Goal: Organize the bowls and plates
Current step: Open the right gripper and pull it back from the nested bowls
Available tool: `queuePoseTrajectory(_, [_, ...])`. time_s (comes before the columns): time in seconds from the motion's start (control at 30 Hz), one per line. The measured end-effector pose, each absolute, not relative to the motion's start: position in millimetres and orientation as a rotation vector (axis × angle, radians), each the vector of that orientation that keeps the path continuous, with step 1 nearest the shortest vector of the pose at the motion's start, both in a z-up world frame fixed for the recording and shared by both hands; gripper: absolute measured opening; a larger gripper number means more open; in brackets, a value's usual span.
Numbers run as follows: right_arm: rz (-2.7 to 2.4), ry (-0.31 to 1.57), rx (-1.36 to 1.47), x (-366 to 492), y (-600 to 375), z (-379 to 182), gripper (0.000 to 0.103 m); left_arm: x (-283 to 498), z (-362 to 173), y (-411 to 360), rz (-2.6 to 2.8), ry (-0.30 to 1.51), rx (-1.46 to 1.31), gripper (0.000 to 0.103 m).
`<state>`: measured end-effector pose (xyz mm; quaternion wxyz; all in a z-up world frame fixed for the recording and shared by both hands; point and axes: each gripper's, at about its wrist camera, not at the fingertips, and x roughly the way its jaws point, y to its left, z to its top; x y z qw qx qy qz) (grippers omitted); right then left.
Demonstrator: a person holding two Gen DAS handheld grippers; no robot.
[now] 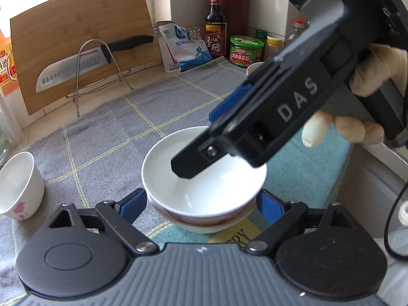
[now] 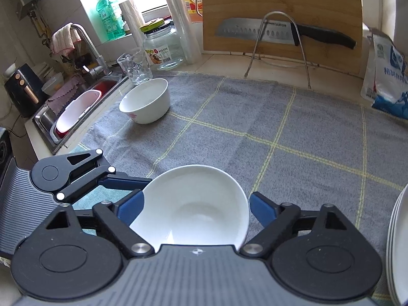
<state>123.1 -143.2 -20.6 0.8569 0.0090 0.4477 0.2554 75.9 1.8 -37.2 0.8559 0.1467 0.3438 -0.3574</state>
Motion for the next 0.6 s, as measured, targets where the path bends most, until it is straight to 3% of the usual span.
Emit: queuePoseTrajectory(0.6, [0.681,0.869,-0.179,167,-61,13,0.103,105,-38,116,-0.381,0.667,0.258,0.093])
